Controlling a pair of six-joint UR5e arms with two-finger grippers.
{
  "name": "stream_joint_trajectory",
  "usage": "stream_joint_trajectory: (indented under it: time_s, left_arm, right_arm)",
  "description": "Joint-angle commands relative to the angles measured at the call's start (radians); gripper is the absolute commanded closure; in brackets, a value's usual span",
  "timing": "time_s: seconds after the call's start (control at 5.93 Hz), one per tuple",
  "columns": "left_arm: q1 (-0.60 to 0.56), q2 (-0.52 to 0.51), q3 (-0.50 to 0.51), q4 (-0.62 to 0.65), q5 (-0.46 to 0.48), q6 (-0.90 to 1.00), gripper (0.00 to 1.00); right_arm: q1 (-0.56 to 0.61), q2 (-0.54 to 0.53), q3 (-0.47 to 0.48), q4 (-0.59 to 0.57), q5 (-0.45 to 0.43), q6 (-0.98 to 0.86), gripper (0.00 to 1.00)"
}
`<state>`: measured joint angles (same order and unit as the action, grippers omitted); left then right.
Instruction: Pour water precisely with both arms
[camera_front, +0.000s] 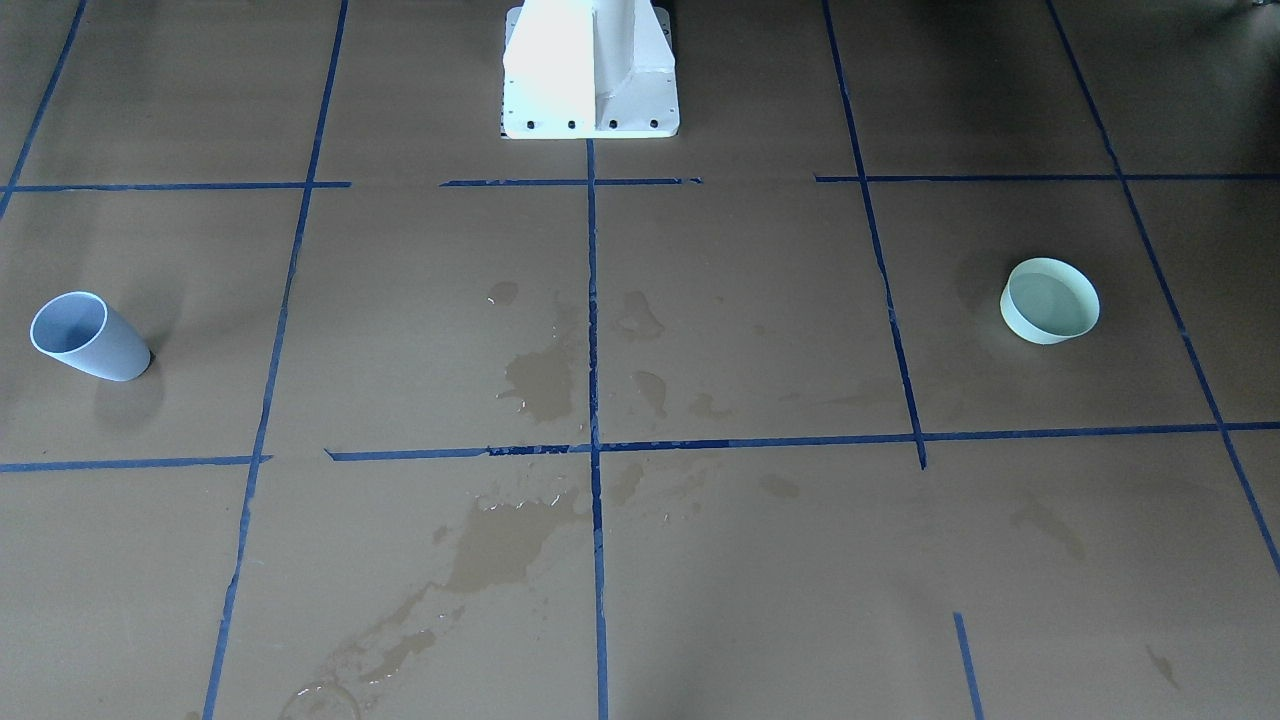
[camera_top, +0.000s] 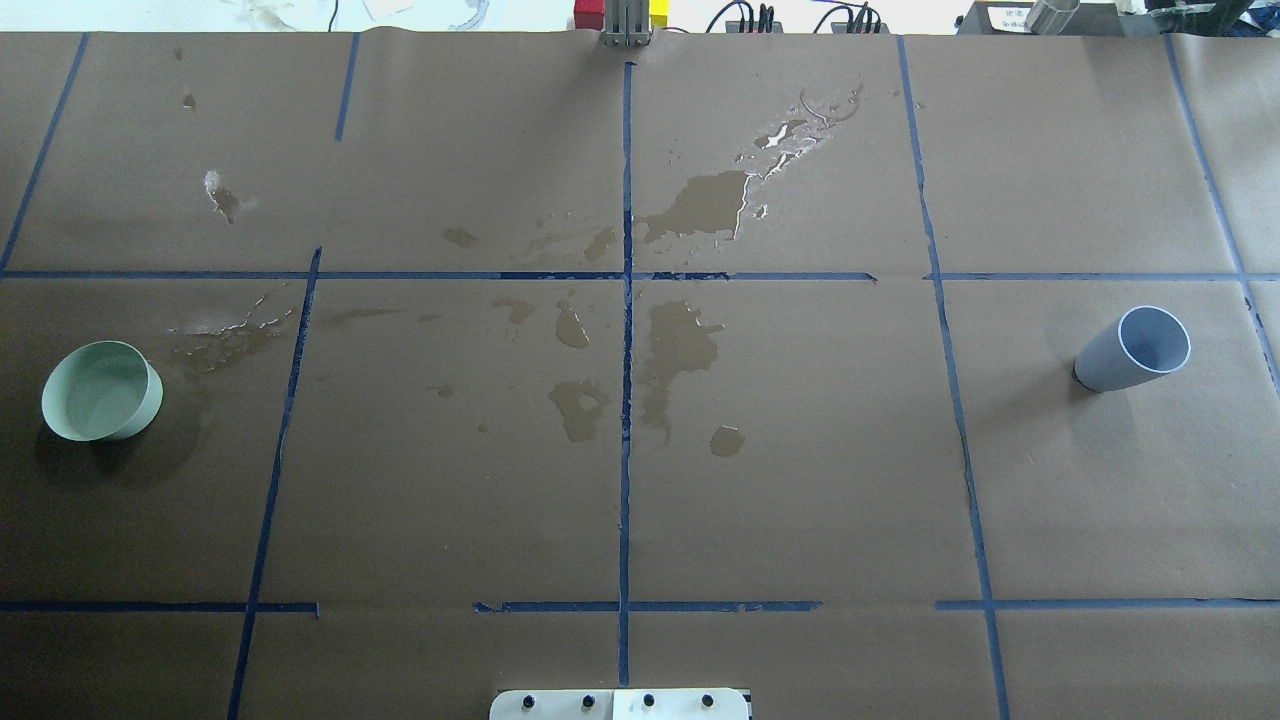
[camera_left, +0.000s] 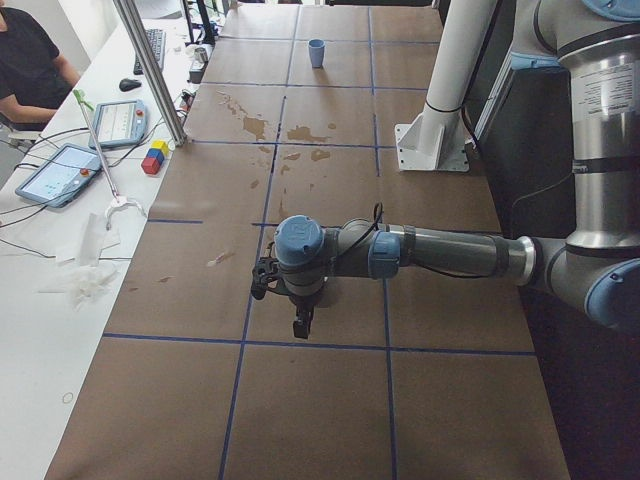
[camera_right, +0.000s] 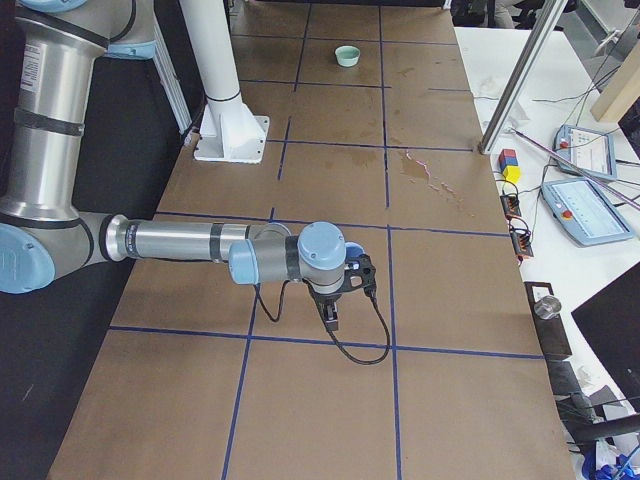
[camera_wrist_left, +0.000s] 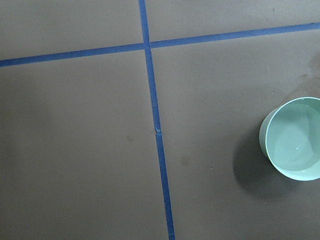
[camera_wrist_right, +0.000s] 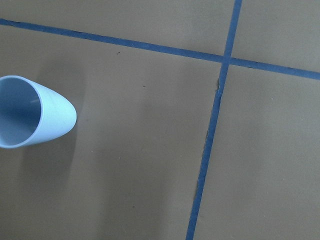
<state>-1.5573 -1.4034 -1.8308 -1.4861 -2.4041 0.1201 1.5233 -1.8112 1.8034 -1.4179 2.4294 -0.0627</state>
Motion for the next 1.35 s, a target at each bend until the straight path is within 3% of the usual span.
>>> stream_joint_trajectory:
  time_s: [0.0,0.51,0.67,1.18]
  left_arm:
    - [0.011,-0.005,-0.002,-0.003,-0.009,0.000,0.00]
    - [0.052,0.001,0.016,-0.002,-0.009,-0.026,0.00]
    - [0.134,-0.008,0.016,-0.034,-0.003,-0.168,0.00]
    - [0.285,-0.012,0.094,-0.351,0.000,-0.516,0.00]
  right_arm:
    - [-0.002,-0.003,-0.004,0.011,-0.001,0.003,0.00]
    - [-0.002,-0.007,-0.003,0.034,0.000,0.003,0.00]
    - [-0.002,-0.007,-0.003,0.036,0.000,0.003,0.00]
    - [-0.009,-0.002,-0.003,0.031,-0.001,0.042,0.00]
